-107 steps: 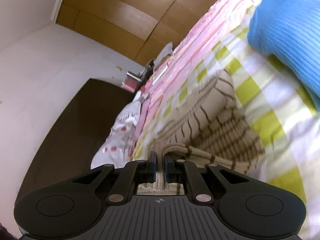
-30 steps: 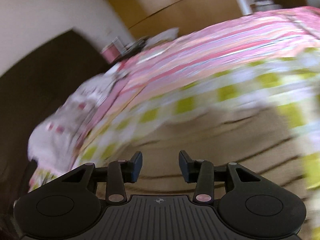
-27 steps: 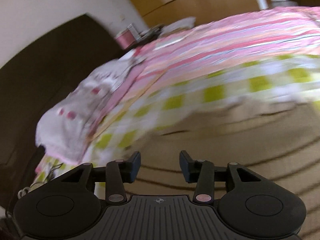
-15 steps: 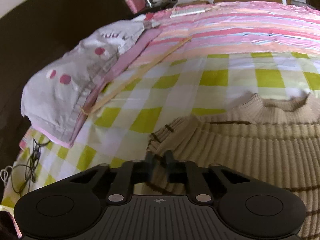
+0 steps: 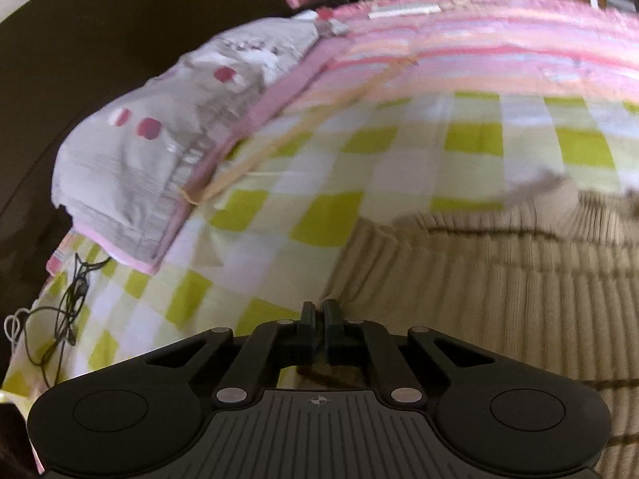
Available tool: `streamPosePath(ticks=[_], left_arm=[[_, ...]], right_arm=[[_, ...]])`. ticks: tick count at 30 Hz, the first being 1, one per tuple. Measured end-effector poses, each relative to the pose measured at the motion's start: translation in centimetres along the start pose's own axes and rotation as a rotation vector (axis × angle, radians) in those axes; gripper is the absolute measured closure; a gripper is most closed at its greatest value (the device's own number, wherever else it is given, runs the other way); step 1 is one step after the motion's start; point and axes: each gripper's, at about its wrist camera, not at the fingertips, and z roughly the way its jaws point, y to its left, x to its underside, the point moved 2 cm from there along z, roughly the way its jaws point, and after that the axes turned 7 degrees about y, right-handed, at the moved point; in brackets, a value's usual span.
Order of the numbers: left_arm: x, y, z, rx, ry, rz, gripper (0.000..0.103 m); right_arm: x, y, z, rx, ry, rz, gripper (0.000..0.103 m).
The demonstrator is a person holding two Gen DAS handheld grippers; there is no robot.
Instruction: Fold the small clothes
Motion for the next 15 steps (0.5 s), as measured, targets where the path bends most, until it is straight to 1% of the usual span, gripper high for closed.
streamPosePath(ticks=[3, 4, 6, 9, 12, 15], left_arm=[[0.0, 0.0, 0.0, 0.000, -0.003, -0.001, 0.067], [0.0, 0.0, 0.0, 0.002, -0.006, -0.002, 0.067], [0.1, 0.0, 0.1, 0.000, -0.013, 0.000, 0.067], [0.3, -0.3, 0.0, -0.019, -0.034, 0.020, 0.067], [0.7, -1.0, -0.4, -0.050, -0.068, 0.051, 0.067], [1.5, -1.9, -1.3, -0.081, -0.108, 0.066, 0.067]], right_arm=[[0.0, -0.2, 0.0, -0.030, 0.008, 0.017, 0.096], [0.0, -0.2, -0.4, -0.040, 0.002, 0.024, 0.092], [0.2, -0.3, -1.6, -0.062, -0.021, 0.030, 0.092], [0.9, -1.2, -4.7, -0.077, -0.083, 0.029, 0.091], [2.2, -4.1, -8.4, -0.069, -0.146, 0.065, 0.091], [4.2, -8.4, -12.6, -0.013, -0.229, 0.112, 0.090]])
